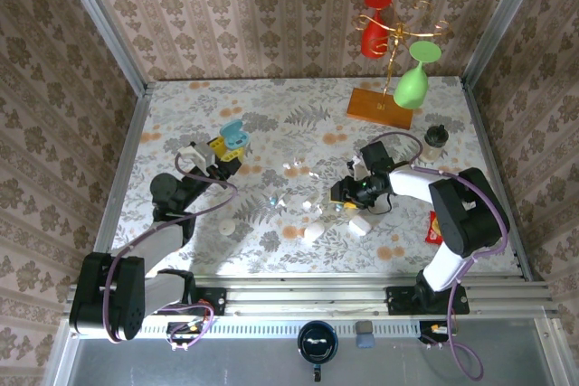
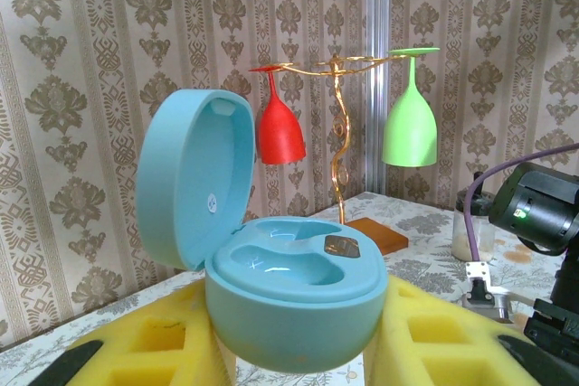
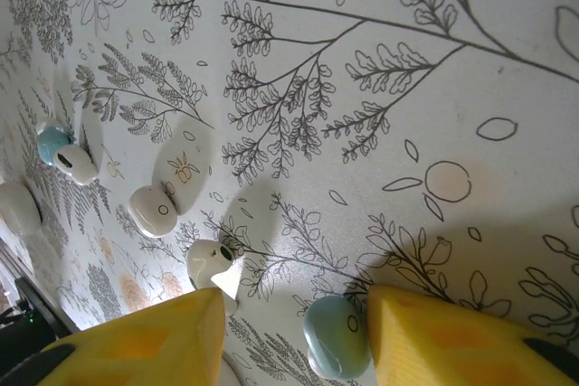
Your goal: Insert wireless bluetooth earbuds into charging case
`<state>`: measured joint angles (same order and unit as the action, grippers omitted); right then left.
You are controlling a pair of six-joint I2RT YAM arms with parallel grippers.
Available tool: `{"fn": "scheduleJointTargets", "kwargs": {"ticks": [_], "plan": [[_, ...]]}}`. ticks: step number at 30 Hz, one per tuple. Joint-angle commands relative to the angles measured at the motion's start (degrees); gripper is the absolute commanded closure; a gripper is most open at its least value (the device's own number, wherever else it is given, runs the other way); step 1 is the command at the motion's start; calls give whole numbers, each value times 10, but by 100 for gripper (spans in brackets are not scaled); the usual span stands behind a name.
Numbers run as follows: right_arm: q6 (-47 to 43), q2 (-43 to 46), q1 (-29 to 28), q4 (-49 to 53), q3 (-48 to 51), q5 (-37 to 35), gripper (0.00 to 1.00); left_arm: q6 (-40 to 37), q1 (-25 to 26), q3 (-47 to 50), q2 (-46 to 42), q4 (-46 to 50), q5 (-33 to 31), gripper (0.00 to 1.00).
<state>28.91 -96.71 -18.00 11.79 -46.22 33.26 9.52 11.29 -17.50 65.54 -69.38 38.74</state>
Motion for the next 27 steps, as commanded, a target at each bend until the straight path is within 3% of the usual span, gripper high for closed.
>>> {"fn": "scheduleJointTargets", "kwargs": {"ticks": [1, 5, 12, 27], "plan": [[8, -10, -3, -12, 19, 38, 60, 8, 6, -4, -5, -13, 3, 76], [4, -6, -3, -6, 23, 40, 69, 8, 7, -4, 1, -18, 3, 76], [-1, -22, -7, -1, 17, 41, 70, 11, 8, -3, 6, -28, 3, 76], [0, -48, -54, 72, -51, -87, 74, 11, 7, -2, 3, -28, 4, 76]]}}
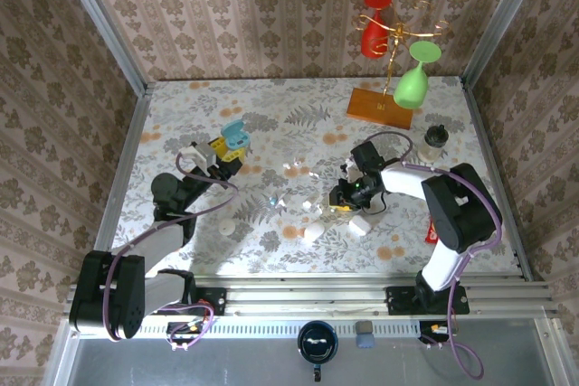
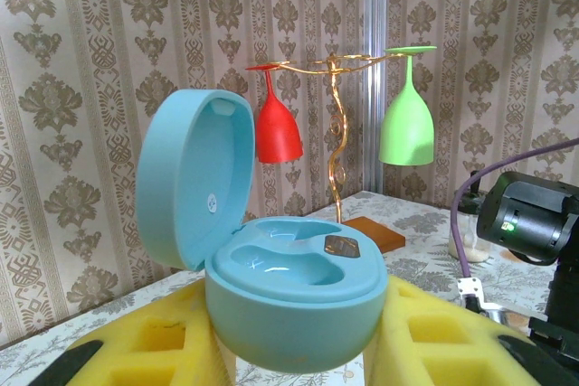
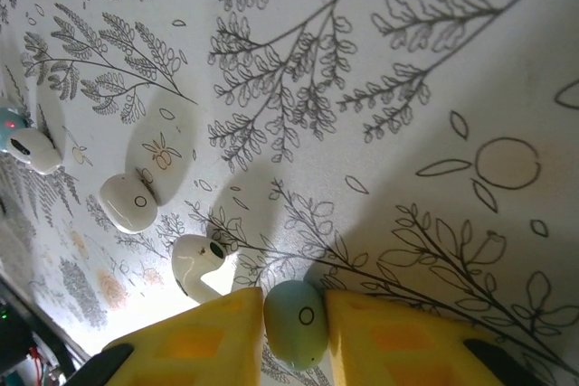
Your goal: Insert wireless bluetooth earbuds into charging case
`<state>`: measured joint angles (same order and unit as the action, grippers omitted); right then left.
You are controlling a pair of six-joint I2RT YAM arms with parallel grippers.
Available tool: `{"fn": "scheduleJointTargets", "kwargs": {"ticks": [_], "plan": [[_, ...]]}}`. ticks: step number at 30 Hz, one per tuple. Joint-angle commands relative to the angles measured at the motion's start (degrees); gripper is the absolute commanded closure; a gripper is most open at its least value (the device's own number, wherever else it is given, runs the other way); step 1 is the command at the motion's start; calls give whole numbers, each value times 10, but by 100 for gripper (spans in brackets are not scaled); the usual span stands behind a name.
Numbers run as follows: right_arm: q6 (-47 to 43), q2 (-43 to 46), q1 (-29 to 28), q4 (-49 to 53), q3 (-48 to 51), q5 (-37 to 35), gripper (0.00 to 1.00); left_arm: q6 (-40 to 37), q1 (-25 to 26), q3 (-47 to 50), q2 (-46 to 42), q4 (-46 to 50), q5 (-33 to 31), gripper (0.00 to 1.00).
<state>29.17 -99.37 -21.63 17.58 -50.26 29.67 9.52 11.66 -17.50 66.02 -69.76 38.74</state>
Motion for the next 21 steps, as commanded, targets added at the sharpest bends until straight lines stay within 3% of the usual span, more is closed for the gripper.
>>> {"fn": "scheduleJointTargets", "kwargs": {"ticks": [1, 7, 14, 21], "plan": [[-2, -17, -19, 17, -11, -58, 76, 11, 4, -2, -3, -23, 4, 76], [7, 27, -37, 39, -17, -109, 80, 9, 4, -5, 3, -22, 7, 76], [67, 94, -90, 104, -40, -309, 80, 1, 8, -15, 18, -19, 13, 76], [99, 97, -122, 205, -94, -429, 82, -35, 35, -38, 29, 23, 9, 77]]}}
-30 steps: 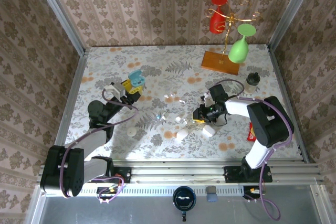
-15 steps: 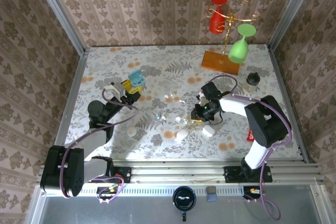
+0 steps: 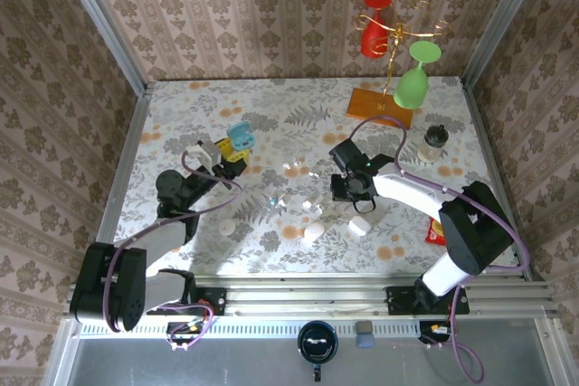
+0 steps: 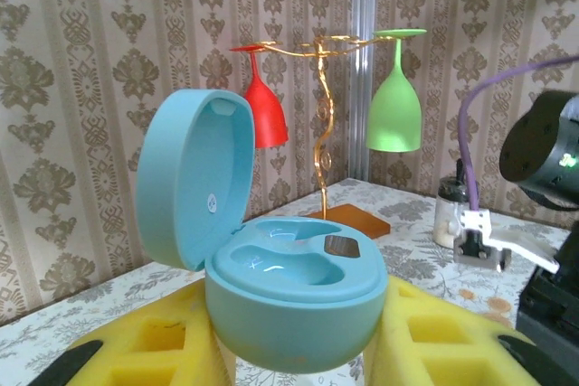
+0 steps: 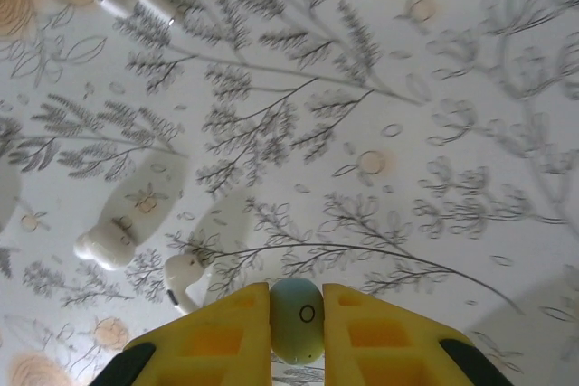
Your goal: Insert wireless bluetooth earbuds into charging case
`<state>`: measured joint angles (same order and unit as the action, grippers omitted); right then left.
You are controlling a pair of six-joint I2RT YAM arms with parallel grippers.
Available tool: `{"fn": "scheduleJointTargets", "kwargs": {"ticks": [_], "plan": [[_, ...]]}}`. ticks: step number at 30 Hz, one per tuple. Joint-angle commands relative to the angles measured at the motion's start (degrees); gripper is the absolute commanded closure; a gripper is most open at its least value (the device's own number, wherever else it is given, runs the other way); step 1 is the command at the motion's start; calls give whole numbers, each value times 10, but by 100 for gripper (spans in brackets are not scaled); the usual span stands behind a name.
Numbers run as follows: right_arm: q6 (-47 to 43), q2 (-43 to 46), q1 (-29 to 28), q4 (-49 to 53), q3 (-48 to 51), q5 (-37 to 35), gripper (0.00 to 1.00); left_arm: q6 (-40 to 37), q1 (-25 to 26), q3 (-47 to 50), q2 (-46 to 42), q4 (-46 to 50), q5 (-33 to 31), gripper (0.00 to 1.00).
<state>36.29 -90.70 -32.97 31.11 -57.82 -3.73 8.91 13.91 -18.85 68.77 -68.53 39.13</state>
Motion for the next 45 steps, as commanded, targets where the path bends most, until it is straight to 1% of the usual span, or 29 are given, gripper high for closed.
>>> {"fn": "scheduleJointTargets", "kwargs": {"ticks": [1, 4, 8, 10, 13, 16, 19, 20, 21, 22, 24, 26, 35, 45], "plan": [[27, 11, -11, 77, -24, -102, 82, -42, 20, -29, 1, 26, 3, 77], [17, 15, -16, 90, -35, -110, 82, -71, 43, -39, 5, 64, -4, 77], [-18, 48, -26, 71, -35, -115, 82, -71, 68, -44, 25, 59, -5, 77], [-62, 80, -34, 41, -26, -114, 82, -75, 81, -48, 33, 64, -3, 77], [-130, 146, -38, -30, -5, -78, 84, -80, 102, -56, 43, 73, 9, 76], [-192, 211, -39, -108, 21, -18, 85, -66, 112, -59, 58, 59, 28, 76], [-235, 258, -39, -159, 31, 72, 86, -45, 118, -67, 76, 44, 56, 76], [-249, 266, -39, -170, 28, 109, 85, -36, 118, -70, 85, 35, 66, 76], [-253, 270, -40, -177, 24, 131, 85, -25, 119, -73, 90, 26, 75, 76], [-257, 273, -40, -184, 19, 147, 85, -13, 135, -76, 99, 13, 85, 76], [-269, 274, -42, -194, 9, 176, 85, 5, 136, -80, 108, -4, 107, 76], [-282, 271, -46, -200, -3, 197, 85, 0, 137, -82, 105, 4, 112, 76], [-325, 217, -63, -186, -60, 207, 85, -8, 144, -92, 79, 49, 155, 77], [-337, 183, -66, -184, -76, 225, 85, -16, 150, -95, 45, 86, 164, 77]]}}
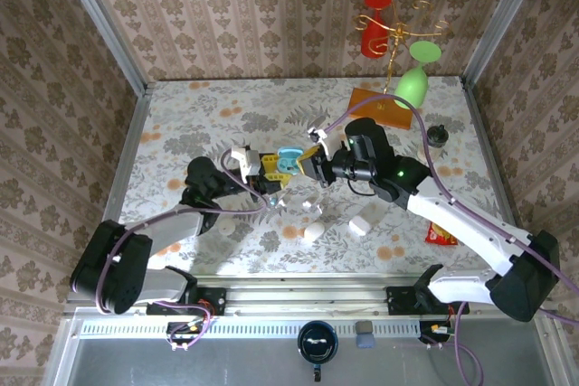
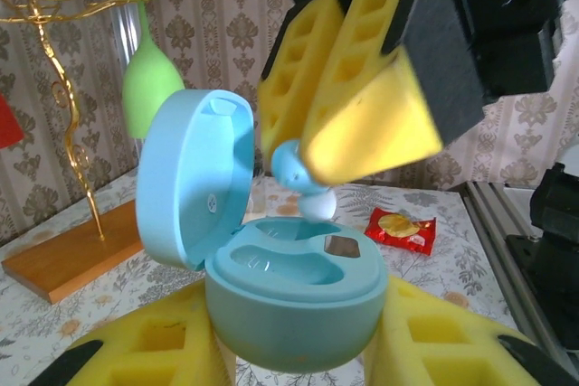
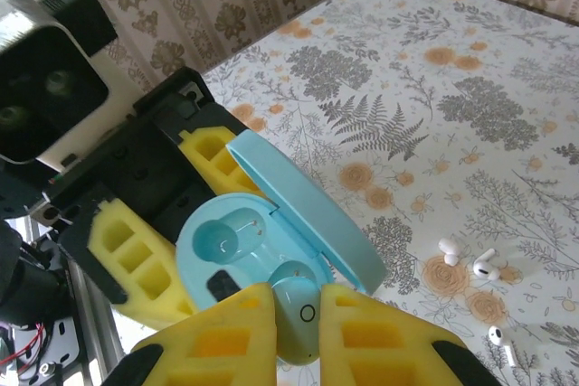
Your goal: Insert wireless bluetooth earbuds into charging case
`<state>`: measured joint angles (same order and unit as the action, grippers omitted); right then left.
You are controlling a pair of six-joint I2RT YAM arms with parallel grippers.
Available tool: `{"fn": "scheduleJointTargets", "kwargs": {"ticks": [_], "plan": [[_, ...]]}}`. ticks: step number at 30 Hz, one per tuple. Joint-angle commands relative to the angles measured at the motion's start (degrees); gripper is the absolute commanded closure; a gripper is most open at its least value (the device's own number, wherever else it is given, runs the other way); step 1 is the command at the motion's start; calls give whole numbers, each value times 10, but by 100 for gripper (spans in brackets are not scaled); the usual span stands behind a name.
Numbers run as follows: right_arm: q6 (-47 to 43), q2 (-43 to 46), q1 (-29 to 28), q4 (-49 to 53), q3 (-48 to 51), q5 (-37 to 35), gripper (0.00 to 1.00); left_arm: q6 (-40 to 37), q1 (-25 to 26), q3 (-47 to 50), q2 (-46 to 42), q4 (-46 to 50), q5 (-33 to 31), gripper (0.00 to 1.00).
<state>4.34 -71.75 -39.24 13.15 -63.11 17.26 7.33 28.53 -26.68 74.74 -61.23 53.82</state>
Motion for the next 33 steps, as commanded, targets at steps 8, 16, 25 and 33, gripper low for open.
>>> {"fn": "scheduleJointTargets", "kwargs": {"ticks": [8, 16, 25, 33], "plan": [[-16, -21, -4, -7, -26, 31, 85, -6, 4, -13, -28, 27, 8, 77], [-18, -22, -4, -1, -9, 33, 85, -8, 4, -14, -21, 18, -5, 77], [17, -11, -4, 3, -18, 28, 61, -11, 3, -16, -17, 17, -8, 76], [76, 50, -1, -56, 38, -10, 46, -9, -9, -9, -15, 8, -10, 76]]}}
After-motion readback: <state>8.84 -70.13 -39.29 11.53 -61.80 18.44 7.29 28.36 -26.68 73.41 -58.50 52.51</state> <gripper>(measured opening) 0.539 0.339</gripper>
